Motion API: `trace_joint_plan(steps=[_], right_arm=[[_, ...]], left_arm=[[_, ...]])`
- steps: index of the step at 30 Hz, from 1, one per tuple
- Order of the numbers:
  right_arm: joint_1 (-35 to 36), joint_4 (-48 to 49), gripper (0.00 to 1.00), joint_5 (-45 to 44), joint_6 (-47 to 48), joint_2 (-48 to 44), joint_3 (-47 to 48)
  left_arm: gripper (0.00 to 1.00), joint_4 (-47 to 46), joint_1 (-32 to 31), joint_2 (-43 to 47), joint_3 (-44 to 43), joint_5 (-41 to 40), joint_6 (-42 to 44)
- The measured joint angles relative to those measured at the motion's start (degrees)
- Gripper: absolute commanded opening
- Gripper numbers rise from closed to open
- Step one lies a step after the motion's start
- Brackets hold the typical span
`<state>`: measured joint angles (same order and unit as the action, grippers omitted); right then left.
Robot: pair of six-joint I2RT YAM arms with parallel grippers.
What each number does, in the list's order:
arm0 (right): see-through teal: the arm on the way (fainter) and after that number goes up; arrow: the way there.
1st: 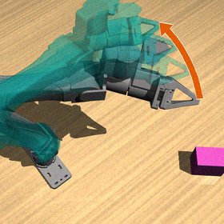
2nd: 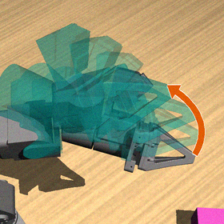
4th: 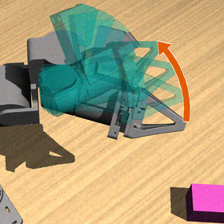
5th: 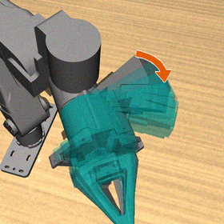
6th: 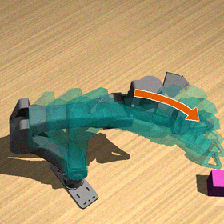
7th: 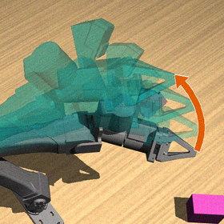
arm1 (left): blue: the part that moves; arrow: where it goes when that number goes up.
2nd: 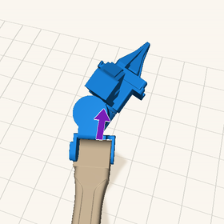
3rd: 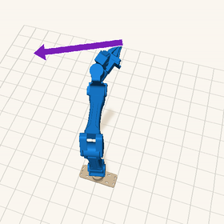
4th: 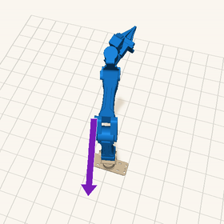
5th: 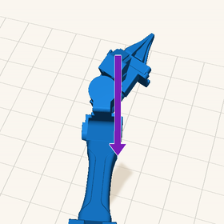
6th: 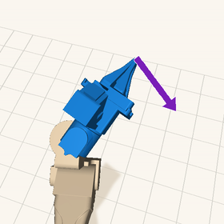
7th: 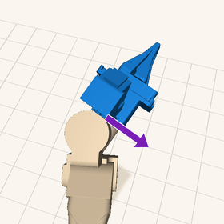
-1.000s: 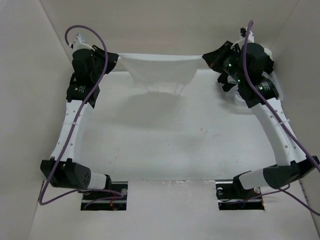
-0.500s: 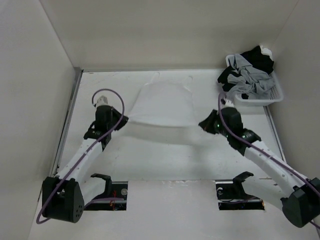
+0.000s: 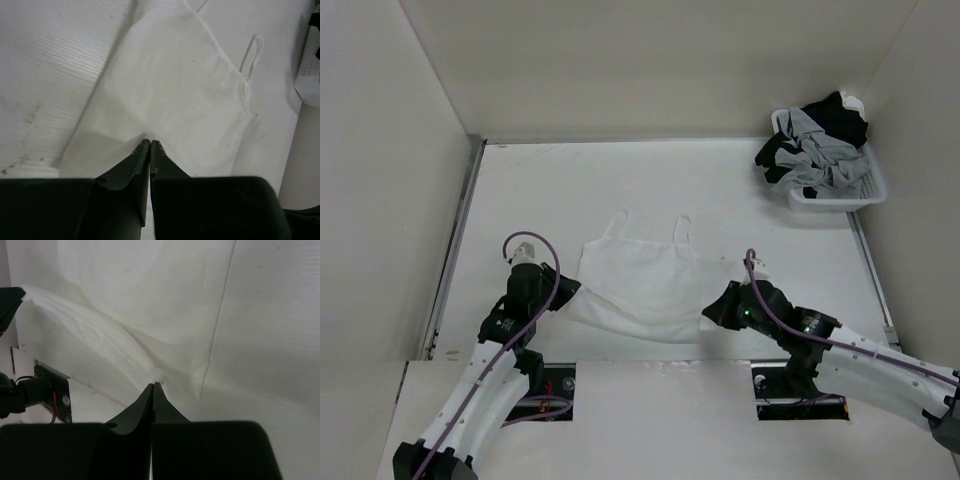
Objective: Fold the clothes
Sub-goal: Fold the tank top
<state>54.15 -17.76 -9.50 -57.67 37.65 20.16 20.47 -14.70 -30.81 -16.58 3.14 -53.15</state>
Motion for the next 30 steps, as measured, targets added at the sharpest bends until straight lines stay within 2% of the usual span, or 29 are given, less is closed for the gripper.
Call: trace_joint_plan(steps=[4,15,23,25,28,30], right_arm=[[-4.9,-0.8,0.0,-0.6,1.9,4.3,3.4],[-27.1,8.6,0.0,7.7,13.7,26.1,22.5],[-35.2,15.5,0.0,12.5,16.0,45.6,33.7],[-36.2,17.1,0.06,12.9,15.8,49.6,35.6],[-36.9,19.1,0.21,13.2,15.3,54.5,37.7],[-37.0,20.0,0.27,13.0,15.1,56.5,38.0]], left_arm=[[0.01,-0.1,0.7,-6.1,-4.6,-2.0,-0.1],[0.01,-16.4,2.2,-33.3,-23.7,-6.4,0.5],[0.05,-25.1,2.7,-55.0,-36.3,-7.6,1.3],[0.11,-26.8,3.1,-59.4,-37.9,-7.6,1.3],[0.27,-28.4,3.8,-64.1,-39.6,-7.4,1.7],[0.31,-29.0,4.3,-65.3,-39.6,-7.3,1.7]])
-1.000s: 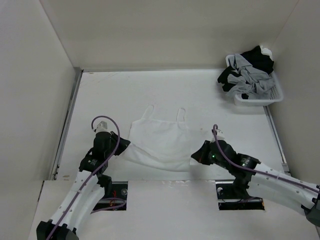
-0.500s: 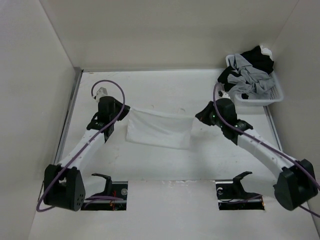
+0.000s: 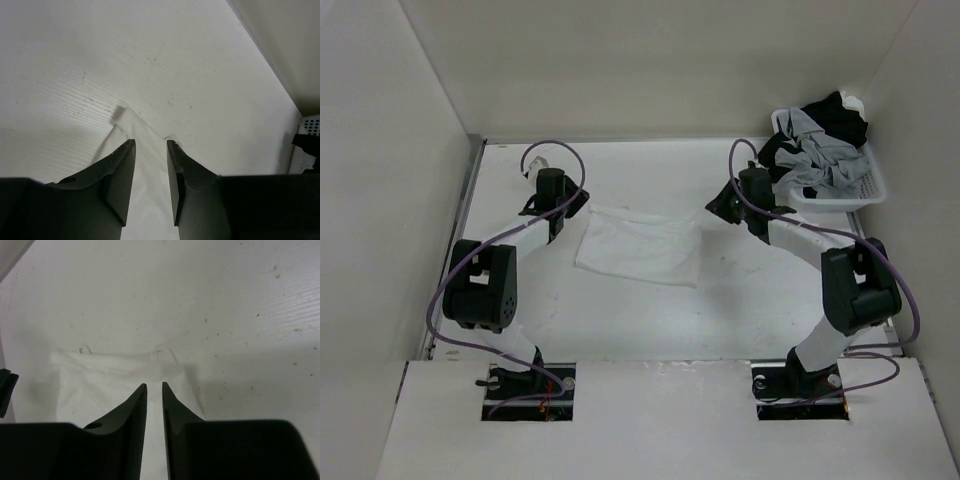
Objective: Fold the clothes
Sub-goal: Fold the tank top
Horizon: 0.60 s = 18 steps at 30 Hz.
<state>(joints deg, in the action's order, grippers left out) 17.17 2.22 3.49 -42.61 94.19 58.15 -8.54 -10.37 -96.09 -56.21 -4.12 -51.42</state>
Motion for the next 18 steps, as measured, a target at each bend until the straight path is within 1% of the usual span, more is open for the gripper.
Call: trace_joint_plan(steps=[3,5,6,8,9,11,12,13,16,18], right_arm=[[0.1,0.1,0.32,-0.3,0.2,0.2,-0.5],[0.5,1.6,0.31,-1.1,0.4,-1.6,-2.9],[1.0,2.2,0.25,-1.8,0.6,-3.4,-5.2],[2.7,2.6,0.03,-3.1,1.0,-8.2,-10.6],[4.1,2.6,0.0,-3.5,1.1,-11.2,-13.8],[7.3,2.7,0.0,-4.0,0.9,-16.8,-19.5],[8.8,2.7,0.02,-4.0,0.7,-19.2,-21.9],[10.4,2.7,0.07,-4.0,0.6,-21.6,-24.5],[13.6,2.3,0.28,-4.2,-0.7,-27.3,-30.5],[15.0,2.0,0.36,-4.3,-1.5,-29.6,-33.3]], left_arm=[[0.31,-2.5,0.6,1.8,3.0,-0.1,0.0],[0.29,-3.6,0.7,6.8,9.2,-0.8,0.0],[0.28,-3.7,0.6,9.9,12.5,-1.2,0.0],[0.27,-3.6,0.2,17.6,19.9,-1.6,0.3],[0.27,-3.3,0.1,21.3,23.3,-1.6,0.4],[0.28,-2.4,0.0,27.2,28.4,-1.4,0.8],[0.3,-1.8,0.0,29.5,30.5,-1.0,1.0],[0.31,-1.3,0.0,31.2,32.3,-0.5,1.0],[0.35,0.3,0.2,33.2,35.7,1.4,1.2],[0.36,1.4,0.2,33.1,36.6,2.1,1.3]])
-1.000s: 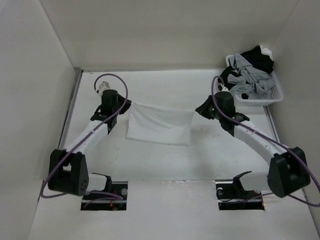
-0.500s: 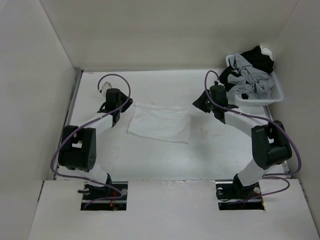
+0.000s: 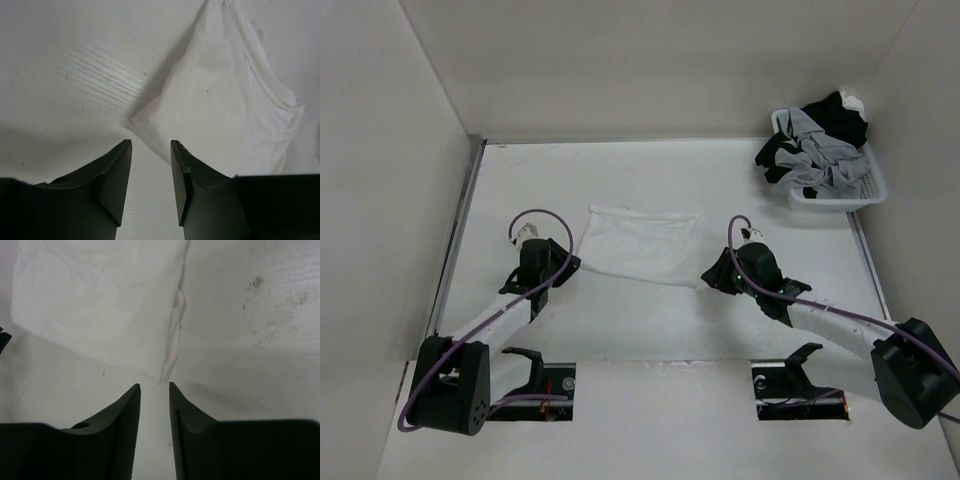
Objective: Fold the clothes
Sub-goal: Fold the tank top
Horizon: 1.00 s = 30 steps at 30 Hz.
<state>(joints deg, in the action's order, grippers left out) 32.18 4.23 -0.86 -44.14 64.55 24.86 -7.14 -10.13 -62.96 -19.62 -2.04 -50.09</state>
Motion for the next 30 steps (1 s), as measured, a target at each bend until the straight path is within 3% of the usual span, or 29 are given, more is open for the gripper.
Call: trace_joint_plan(steps=[10,19,23,27,30], right_arm=[[2.4,0.9,0.45,0.2,-2.0,2.9,-2.8],[2.4,7.4,0.37,3.6,-3.7,10.1,-2.7],[2.2,9.6,0.38,4.3,-4.3,11.5,-2.6],[1.4,10.9,0.37,4.9,-4.6,12.9,-2.0],[0.7,11.3,0.24,5.0,-4.7,13.6,-1.8]], left_arm=[[0.35,-0.7,0.0,-5.6,0.2,1.5,0.6],[0.35,-3.9,0.7,-7.8,0.2,1.9,0.5],[0.34,-7.2,0.7,-10.1,-0.1,2.1,0.2],[0.26,-8.5,0.7,-11.2,-0.2,2.3,0.1],[0.17,-8.6,0.8,-11.6,-0.2,2.2,0.1]])
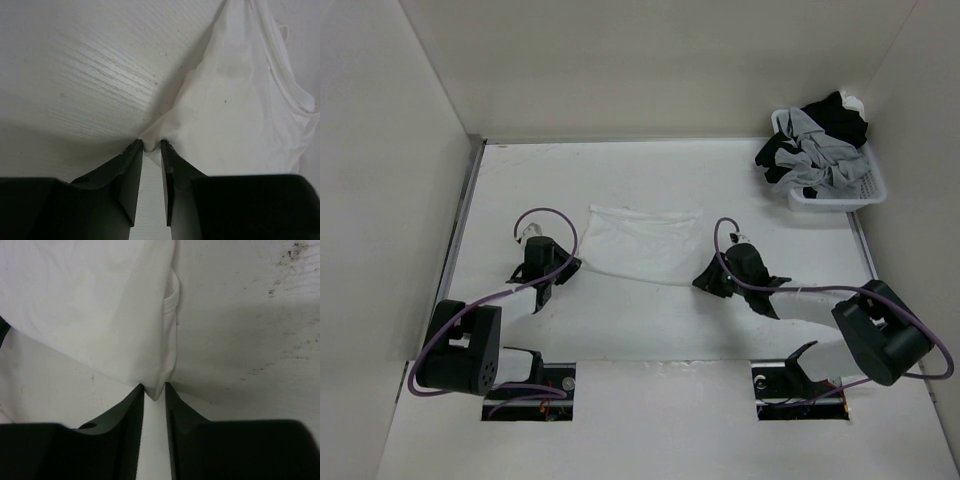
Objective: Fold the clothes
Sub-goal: Fold the tank top
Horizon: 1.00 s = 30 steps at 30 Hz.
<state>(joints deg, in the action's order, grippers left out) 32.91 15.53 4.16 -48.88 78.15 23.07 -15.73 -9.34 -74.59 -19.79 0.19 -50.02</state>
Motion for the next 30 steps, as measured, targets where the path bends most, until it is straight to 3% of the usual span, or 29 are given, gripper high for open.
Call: trace_joint_plan(steps=[3,7,12,17,22,26,30], right_arm=[[-0.4,0.1,0.11,0.0,-0.2,0.7,0.0],[-0.6,0.4,0.02,0.1,-0.4,1.1,0.0],[-0.6,0.5,0.0,0.0,-0.4,-0.5,0.0],[2.0,-5.5,0.0,-1.9,-0.4,-15.6,0.0],[9.1,-20.7,0.0,-6.6,-0.2,-37.7,3.8],[16.3,-33.6,0.0,-12.6,-0.3,-47.3,12.9],[22.1,-39.5,0.0,-17.7,-0.3,-48.6,20.5]], left_arm=[[0.1,0.1,0.1,-0.3,0.0,0.0,0.0],[0.03,0.3,0.1,-0.4,0.0,0.0,0.1],[0.0,2.5,-0.2,1.8,0.1,0.1,0.0],[0.0,12.0,-2.6,19.6,0.1,0.1,0.0],[0.0,29.0,-3.9,41.6,-7.5,-0.7,1.3],[0.0,39.5,-4.0,49.7,-17.9,-1.4,1.9],[0.0,43.7,-4.7,51.4,-23.6,-1.5,2.1]])
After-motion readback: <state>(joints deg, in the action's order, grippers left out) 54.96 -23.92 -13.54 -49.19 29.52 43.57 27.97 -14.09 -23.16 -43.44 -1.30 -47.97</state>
